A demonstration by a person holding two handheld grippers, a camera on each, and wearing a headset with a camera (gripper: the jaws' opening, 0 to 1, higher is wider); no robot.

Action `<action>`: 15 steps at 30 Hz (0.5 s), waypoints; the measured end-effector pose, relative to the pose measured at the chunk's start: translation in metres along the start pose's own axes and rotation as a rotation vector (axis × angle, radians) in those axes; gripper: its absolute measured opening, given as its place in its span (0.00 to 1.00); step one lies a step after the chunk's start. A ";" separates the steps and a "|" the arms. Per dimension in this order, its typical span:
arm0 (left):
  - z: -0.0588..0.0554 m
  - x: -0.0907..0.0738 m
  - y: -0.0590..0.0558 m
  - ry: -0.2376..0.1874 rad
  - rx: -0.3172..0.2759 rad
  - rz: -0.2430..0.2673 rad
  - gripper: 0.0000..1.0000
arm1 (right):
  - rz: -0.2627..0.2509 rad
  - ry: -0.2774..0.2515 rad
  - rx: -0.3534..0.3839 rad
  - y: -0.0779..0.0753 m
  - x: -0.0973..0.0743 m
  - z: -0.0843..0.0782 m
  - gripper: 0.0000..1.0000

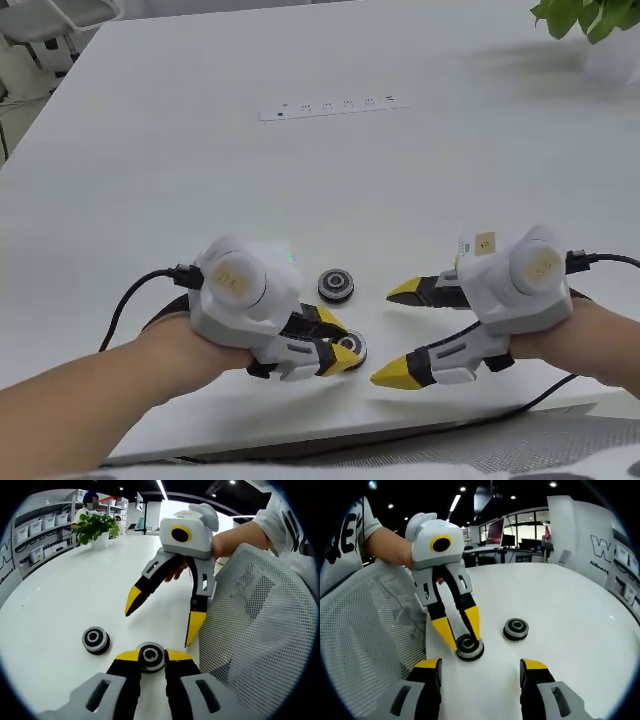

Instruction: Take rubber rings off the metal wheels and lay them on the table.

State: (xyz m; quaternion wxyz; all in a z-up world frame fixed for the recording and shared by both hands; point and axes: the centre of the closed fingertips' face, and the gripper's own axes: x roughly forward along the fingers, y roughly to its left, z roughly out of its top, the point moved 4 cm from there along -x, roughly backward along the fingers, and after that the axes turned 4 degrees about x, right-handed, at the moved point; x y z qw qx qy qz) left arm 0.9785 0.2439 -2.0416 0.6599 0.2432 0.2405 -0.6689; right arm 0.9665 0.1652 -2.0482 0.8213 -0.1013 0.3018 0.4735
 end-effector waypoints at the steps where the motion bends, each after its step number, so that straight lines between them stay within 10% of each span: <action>1: 0.000 0.000 0.000 0.001 0.013 0.002 0.12 | 0.000 0.000 -0.002 0.000 0.000 0.000 0.62; 15: -0.002 0.001 0.001 -0.024 0.086 0.032 0.09 | 0.035 0.025 -0.050 0.003 0.009 0.003 0.57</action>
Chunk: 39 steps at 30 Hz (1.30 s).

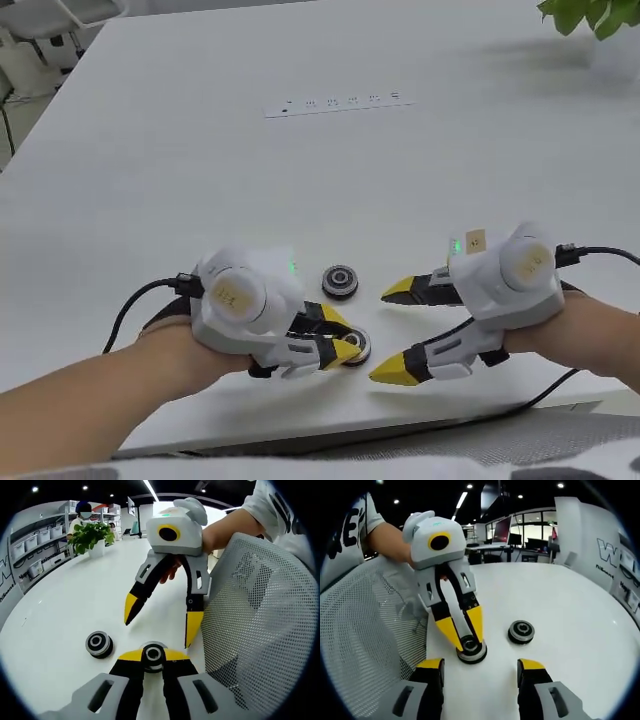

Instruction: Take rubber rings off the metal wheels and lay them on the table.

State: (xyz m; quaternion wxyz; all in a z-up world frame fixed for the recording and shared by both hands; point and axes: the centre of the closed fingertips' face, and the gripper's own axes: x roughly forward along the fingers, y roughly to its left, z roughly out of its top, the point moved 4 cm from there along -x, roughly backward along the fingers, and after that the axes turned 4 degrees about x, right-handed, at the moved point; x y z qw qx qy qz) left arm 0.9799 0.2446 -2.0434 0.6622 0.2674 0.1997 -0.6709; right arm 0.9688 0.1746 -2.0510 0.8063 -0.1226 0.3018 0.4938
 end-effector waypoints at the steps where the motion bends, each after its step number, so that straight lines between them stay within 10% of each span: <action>1: 0.001 0.000 -0.001 0.002 0.003 0.004 0.09 | 0.005 -0.001 -0.005 0.000 0.001 0.001 0.56; 17: 0.000 0.000 0.000 -0.009 -0.012 0.025 0.09 | 0.068 0.036 -0.083 0.008 0.019 0.004 0.40; 39: 0.000 0.000 0.000 -0.020 -0.022 0.033 0.09 | 0.070 -0.018 0.001 0.010 0.016 0.000 0.23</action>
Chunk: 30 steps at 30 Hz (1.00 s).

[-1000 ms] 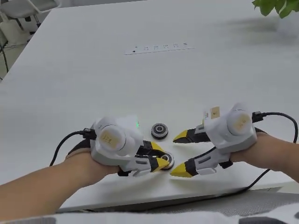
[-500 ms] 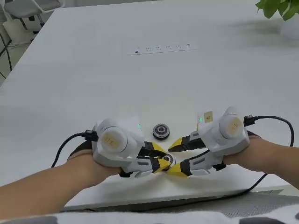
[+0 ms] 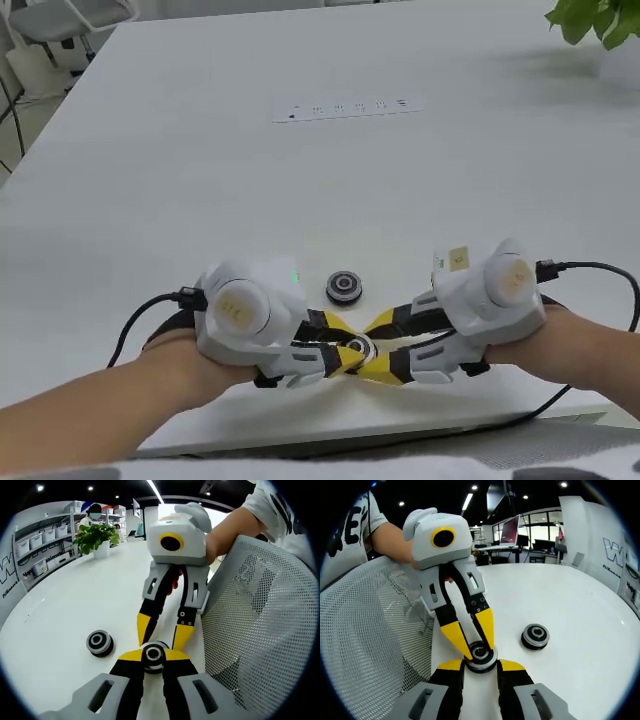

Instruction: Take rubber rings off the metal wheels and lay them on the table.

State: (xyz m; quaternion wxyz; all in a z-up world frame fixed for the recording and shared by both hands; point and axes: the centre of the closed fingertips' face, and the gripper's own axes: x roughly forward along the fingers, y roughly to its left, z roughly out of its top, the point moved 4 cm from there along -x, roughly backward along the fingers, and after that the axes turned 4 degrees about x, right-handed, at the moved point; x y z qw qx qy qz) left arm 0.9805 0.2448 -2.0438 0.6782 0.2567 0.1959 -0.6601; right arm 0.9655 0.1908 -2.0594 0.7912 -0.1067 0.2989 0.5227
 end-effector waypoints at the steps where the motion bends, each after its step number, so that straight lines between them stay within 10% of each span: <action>1: 0.000 0.000 0.000 0.000 0.000 0.000 0.09 | 0.000 -0.001 0.001 0.000 0.000 0.000 0.23; 30: 0.000 0.000 0.000 -0.006 -0.008 0.002 0.09 | -0.003 0.005 -0.004 0.000 -0.002 0.000 0.24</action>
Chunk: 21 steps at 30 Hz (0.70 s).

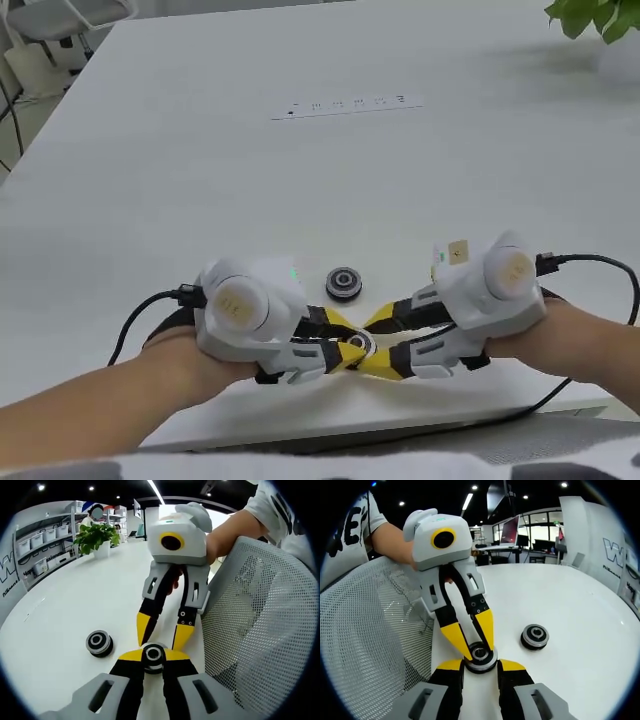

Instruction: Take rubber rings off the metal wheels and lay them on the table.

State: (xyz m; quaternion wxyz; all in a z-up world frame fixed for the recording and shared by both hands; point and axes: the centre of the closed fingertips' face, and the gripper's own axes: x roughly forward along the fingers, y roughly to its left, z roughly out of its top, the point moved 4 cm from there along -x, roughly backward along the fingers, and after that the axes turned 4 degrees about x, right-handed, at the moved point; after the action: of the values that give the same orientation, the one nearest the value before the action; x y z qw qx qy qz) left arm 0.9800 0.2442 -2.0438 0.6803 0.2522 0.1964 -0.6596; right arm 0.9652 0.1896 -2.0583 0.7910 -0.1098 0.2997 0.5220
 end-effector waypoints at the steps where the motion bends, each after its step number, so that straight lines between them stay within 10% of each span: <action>1: 0.000 0.000 0.000 0.000 0.000 0.000 0.09 | -0.001 0.000 0.004 0.000 -0.001 0.000 0.23; 21: 0.000 0.000 -0.001 0.000 0.000 0.002 0.09 | -0.013 0.035 0.004 0.000 -0.006 -0.008 0.12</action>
State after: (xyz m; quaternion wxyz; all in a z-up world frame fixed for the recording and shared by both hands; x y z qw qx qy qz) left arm 0.9792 0.2444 -2.0434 0.6809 0.2526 0.1960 -0.6589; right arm 0.9606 0.1814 -2.0607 0.7893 -0.1194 0.3139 0.5140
